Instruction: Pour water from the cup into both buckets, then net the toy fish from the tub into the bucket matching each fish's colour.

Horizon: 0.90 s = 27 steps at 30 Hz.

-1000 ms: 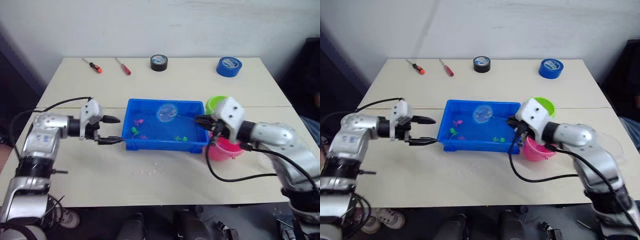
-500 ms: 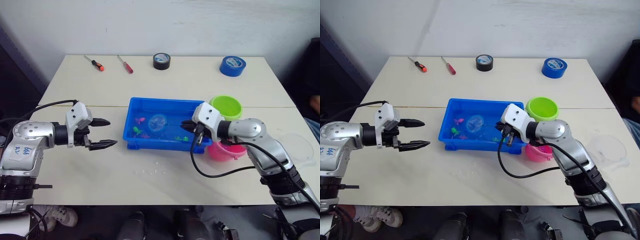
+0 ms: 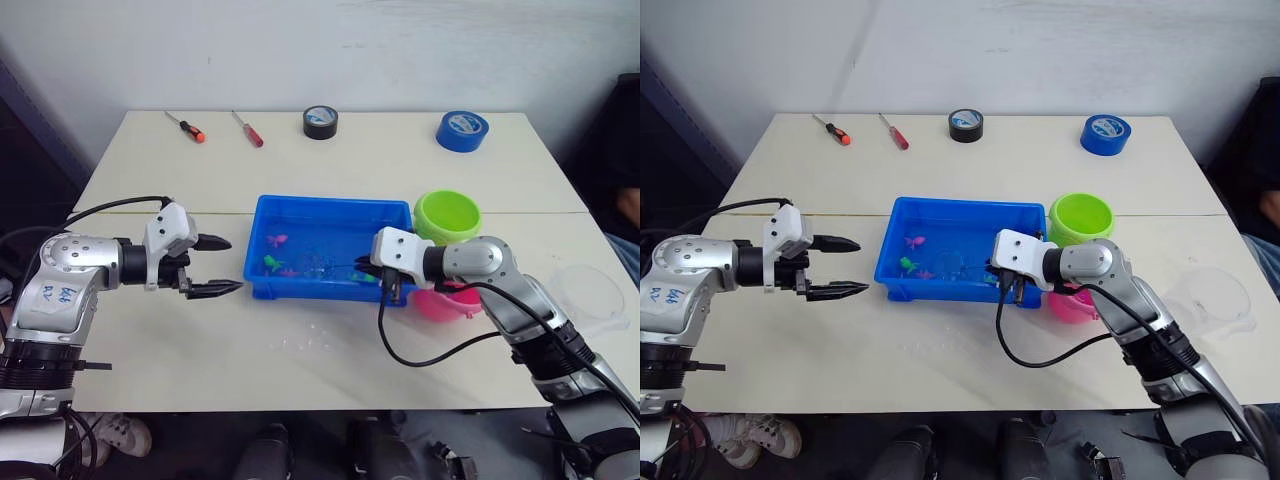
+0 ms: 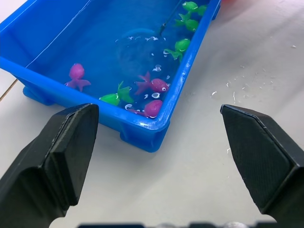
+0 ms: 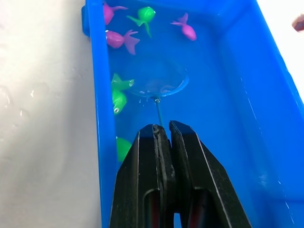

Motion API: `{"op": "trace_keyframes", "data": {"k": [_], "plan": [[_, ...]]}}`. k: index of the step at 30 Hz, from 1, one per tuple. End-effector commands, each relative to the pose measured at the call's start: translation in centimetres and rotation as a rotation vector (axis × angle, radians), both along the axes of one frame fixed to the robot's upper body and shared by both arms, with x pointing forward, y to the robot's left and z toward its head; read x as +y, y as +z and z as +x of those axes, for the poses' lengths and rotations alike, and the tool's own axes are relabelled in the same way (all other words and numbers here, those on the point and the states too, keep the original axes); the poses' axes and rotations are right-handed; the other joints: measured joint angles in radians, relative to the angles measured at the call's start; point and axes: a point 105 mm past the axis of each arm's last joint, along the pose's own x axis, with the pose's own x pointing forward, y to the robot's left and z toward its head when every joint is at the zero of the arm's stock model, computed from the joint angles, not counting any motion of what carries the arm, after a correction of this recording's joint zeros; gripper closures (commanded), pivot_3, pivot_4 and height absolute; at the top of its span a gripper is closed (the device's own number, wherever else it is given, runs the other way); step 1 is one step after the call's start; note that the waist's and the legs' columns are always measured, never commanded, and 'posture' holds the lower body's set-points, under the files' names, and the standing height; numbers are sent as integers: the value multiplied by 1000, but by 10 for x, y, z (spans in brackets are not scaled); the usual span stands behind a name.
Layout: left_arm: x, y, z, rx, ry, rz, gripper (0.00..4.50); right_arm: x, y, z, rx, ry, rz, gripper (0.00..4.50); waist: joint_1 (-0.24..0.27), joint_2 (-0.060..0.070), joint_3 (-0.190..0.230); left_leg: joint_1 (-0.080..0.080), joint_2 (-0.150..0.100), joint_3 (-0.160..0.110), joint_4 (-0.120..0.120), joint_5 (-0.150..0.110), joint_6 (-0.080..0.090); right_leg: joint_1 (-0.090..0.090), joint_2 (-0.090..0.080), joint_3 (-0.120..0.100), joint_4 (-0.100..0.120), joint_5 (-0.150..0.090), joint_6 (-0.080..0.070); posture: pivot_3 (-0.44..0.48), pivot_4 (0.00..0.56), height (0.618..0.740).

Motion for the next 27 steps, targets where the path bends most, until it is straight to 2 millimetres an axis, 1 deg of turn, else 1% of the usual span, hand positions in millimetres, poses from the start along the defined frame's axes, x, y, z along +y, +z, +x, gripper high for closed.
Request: {"op": "trace_keyframes", "data": {"k": [1, 6, 10, 15, 18, 20, 27], "plan": [[-1, 11, 0, -36, -15, 7, 57, 11, 11, -5, -20, 77, 22, 4500, -1, 0, 0, 0, 0, 0, 0, 0, 0, 0, 0, 0, 0, 0, 0, 0, 150, 736], [-3, 12, 0, -43, -19, 7, 57, 19, 13, -10, 22, 108, 76, 4500, -2, 0, 0, 0, 0, 0, 0, 0, 0, 0, 0, 0, 0, 0, 0, 0, 150, 736], [-4, 14, 1, -50, -19, 5, 57, 22, 18, -8, 55, 85, 138, 4500, -4, 0, 0, 0, 0, 0, 0, 0, 0, 0, 0, 0, 1, 0, 0, 0, 150, 736], [-5, 15, 1, -54, -16, 2, 57, 18, 22, -4, 64, 43, 167, 4500, -5, 0, 0, 0, 0, 0, 0, 0, 0, 0, 0, 0, 1, 0, 0, 0, 150, 736], [-6, 15, 1, -56, -16, -1, 57, 14, 20, -4, 68, 36, 153, 4500, -7, 0, 0, 0, 0, 0, 0, 0, 0, 0, 0, 0, 1, 0, 0, 0, 150, 736], [-7, 14, 1, -57, -16, -3, 57, 13, 19, -5, 92, 29, 167, 4500, -8, 0, 0, 0, 0, 0, 0, 0, 0, 0, 0, 0, 1, 0, 0, 0, 150, 736], [-8, 15, 4, -61, -19, -3, 57, 10, 27, -9, 189, -13, 249, 4500, -13, 0, 0, 0, 0, -1, 0, 0, 0, 0, 0, 0, 1, 0, 0, 0, 150, 736]]}}
